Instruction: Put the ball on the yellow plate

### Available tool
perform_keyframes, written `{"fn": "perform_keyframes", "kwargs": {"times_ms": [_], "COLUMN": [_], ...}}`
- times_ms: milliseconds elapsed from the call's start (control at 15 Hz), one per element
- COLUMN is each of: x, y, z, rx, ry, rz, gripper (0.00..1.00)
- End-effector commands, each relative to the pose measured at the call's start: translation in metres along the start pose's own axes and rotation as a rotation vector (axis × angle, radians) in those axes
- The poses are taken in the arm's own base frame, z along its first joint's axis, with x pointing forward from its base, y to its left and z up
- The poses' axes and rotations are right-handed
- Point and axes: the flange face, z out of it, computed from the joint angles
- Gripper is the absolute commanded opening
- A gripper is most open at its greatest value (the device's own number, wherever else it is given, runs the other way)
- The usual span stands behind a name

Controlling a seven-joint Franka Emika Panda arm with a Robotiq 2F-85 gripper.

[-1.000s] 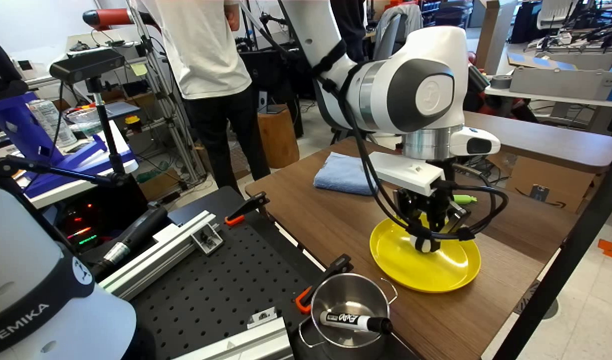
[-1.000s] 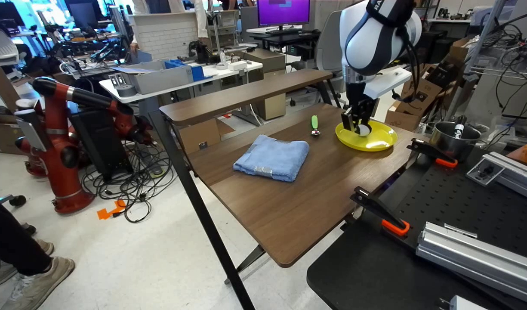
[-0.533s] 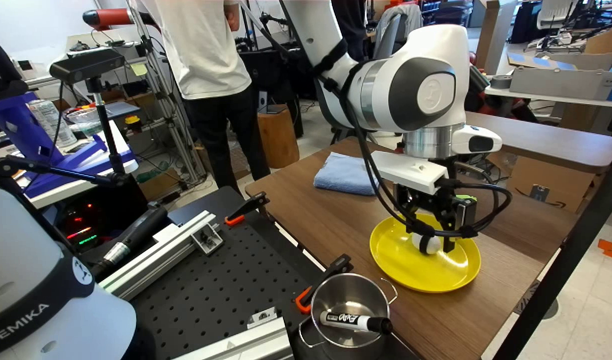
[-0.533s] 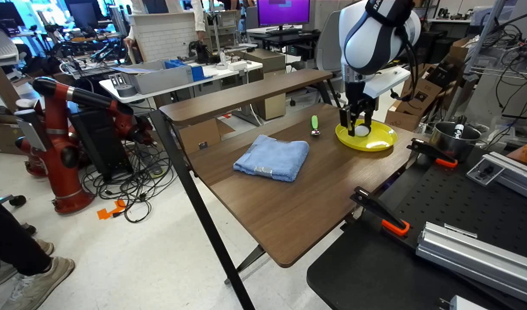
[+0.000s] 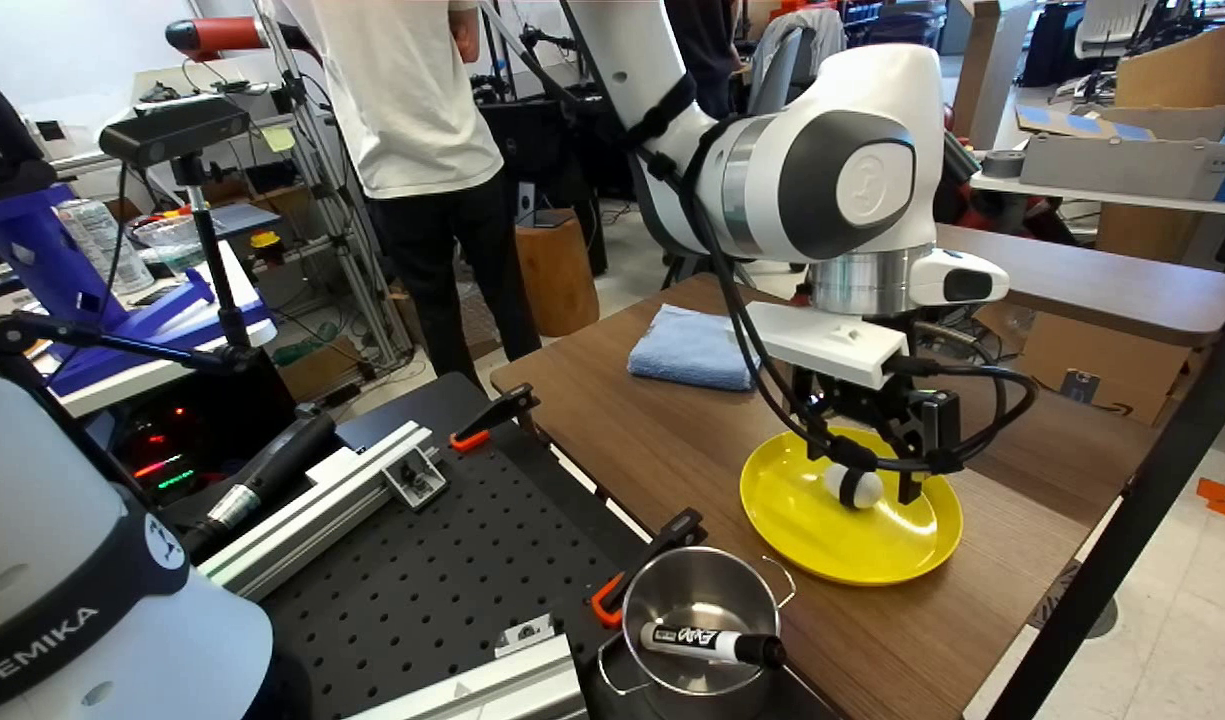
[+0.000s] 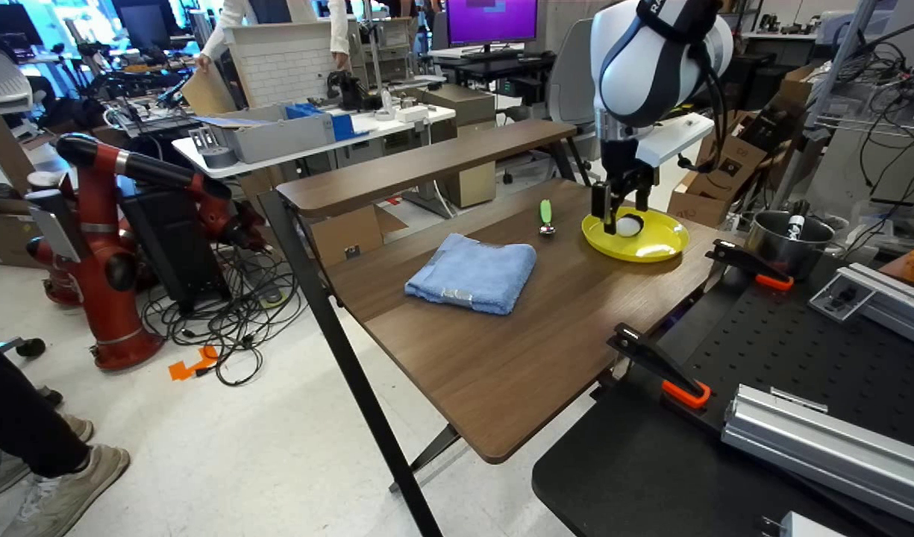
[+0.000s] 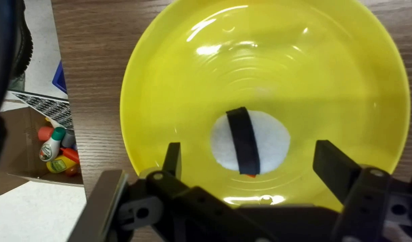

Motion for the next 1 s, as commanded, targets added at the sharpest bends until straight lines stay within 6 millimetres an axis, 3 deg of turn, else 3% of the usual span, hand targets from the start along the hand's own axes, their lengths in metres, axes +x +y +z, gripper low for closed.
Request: {"fn": "perform_keyframes", "kwargs": {"times_ms": [0,533,600,733,933], "x": [-0.017,-0.058,-0.044,-0.053,-0.057], "y": [0.008,0.015,0.014,0.015,0.014], "z": [-0.024,-0.121,-0.109,-0.122,-0.12], "rx": [0.041,0.207,0.15,0.181,0.186], "ry": [0.025,0.159,0.136,0.158,0.151], "rz": [-0.042,-0.055,-0.041,-0.045,-0.047], "gripper": [1.0,1.0,1.0,1.0,1.0]}}
